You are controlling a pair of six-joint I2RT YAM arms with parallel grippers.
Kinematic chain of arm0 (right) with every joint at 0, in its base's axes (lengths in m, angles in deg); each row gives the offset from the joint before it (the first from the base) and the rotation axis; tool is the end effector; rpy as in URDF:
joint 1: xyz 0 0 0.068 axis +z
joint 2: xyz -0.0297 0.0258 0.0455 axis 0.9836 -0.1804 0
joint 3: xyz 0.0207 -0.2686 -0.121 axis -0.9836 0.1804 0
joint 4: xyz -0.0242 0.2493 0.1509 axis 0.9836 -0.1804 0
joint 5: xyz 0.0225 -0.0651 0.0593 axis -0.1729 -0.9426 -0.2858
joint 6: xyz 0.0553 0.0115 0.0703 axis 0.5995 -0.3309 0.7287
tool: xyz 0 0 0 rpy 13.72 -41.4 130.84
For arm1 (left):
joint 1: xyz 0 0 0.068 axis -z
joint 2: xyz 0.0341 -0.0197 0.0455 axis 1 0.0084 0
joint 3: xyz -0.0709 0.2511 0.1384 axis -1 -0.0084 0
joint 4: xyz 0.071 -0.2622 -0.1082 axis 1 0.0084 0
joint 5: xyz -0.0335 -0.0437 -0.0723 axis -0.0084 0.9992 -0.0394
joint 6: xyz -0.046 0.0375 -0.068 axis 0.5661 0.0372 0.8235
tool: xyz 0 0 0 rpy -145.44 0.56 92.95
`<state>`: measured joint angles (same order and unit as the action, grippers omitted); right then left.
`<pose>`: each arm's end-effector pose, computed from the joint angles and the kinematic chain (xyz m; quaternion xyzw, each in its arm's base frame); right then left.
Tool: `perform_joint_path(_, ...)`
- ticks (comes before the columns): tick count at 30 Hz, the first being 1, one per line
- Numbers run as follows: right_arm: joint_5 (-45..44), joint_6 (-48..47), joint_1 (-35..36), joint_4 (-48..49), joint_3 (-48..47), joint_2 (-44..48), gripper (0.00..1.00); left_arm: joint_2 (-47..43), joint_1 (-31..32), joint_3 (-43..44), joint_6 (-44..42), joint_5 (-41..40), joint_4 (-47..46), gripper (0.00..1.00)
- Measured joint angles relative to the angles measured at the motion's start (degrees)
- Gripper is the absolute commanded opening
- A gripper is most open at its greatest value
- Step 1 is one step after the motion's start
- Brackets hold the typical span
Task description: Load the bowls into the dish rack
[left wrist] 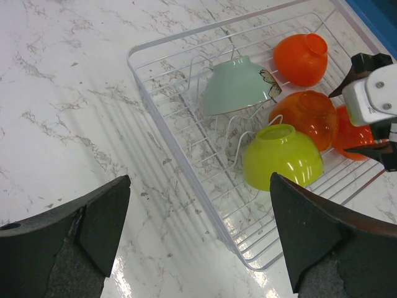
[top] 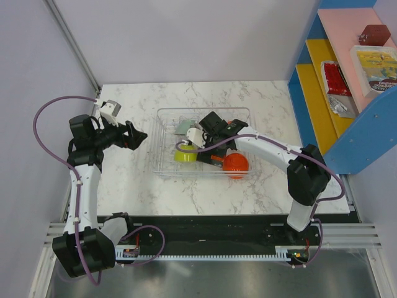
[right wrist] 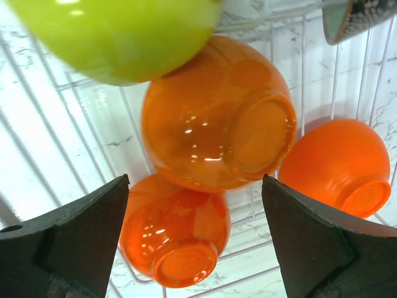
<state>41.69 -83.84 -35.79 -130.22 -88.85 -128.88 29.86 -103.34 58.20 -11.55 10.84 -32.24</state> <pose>0.3159 0.3054 0.2144 -0.6105 0.7584 0.0305 0.2262 0.2754 0.0087 0.3287 0.1645 0.7958 -0.2293 0.5357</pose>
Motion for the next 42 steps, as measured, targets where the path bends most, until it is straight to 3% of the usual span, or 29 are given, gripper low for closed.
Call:
perform_joint_path(9, -0.2, -4.3, 3.1, -1.4, 1.3, 2.2, 0.96, 0.0, 0.0, 0.0, 0.0, -0.2, 0.0, 1.00)
perform_joint_path(22, -7.4, -6.8, 4.6, 2.9, 3.2, -0.2, 0.96, 0.0, -0.2, 0.0, 0.0, -0.2, 0.0, 1.00)
perform_joint_path(42, -10.3, -7.2, 5.5, 5.0, 3.3, -1.0, 0.55, 0.0, -0.2, 0.0, 0.0, -0.2, 0.0, 1.00)
